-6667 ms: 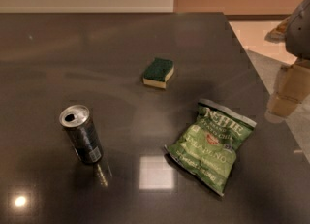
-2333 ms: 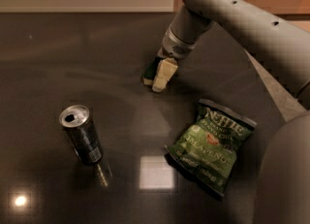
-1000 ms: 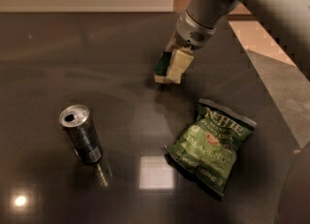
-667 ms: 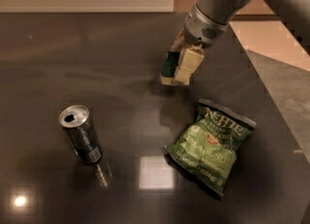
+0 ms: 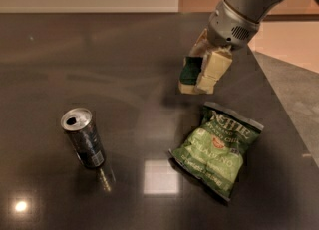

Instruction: Move sponge near green jalapeno chip bag

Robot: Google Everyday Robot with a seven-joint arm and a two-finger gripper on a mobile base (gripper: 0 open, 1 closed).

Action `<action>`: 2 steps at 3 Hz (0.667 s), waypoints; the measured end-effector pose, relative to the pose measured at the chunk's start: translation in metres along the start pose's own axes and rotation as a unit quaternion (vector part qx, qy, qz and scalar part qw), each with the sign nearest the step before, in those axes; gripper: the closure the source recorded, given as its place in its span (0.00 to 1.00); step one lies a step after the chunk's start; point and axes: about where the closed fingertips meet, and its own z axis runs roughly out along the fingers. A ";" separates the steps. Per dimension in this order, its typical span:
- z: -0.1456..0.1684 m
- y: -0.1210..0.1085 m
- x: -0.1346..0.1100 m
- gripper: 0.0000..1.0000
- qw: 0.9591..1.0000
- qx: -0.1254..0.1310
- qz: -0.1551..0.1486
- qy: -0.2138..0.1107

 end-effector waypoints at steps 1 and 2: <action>-0.002 0.016 0.009 0.85 1.000 -0.006 0.007 0.008; 0.003 0.027 0.018 0.61 1.000 -0.014 0.014 0.020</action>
Offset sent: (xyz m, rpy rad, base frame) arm -0.0524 -0.0318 -0.0280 -0.1001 0.1072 -0.0184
